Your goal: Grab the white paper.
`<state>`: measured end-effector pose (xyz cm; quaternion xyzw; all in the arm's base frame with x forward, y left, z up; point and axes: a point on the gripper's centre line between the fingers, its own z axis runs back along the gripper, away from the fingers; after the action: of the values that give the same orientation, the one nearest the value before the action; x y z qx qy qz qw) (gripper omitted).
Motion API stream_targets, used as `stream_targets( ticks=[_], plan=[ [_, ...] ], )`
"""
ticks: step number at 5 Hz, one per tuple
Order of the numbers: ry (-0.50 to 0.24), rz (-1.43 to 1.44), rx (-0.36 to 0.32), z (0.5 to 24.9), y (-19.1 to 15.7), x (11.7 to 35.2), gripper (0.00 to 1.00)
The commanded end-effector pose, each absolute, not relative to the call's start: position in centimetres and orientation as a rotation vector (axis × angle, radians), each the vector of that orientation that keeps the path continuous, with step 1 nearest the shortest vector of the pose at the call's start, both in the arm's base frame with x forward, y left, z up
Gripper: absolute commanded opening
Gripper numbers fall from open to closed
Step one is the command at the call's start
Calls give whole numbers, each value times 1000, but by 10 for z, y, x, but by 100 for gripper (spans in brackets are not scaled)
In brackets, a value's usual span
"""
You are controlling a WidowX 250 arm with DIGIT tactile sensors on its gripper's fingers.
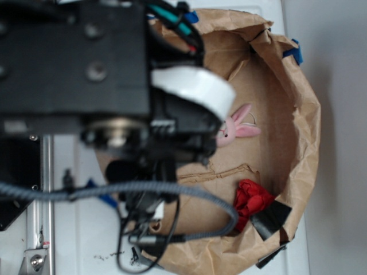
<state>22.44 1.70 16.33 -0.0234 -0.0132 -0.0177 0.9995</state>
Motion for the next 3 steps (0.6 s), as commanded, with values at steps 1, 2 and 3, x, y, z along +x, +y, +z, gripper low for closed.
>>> stream_targets(
  ticks=[1, 2, 3],
  plan=[
    [-54, -57, -41, 131, 45, 213, 100],
    [-27, -81, -47, 110, 44, 212, 100],
    [-16, -111, -119, 88, 34, 226, 100]
  ],
)
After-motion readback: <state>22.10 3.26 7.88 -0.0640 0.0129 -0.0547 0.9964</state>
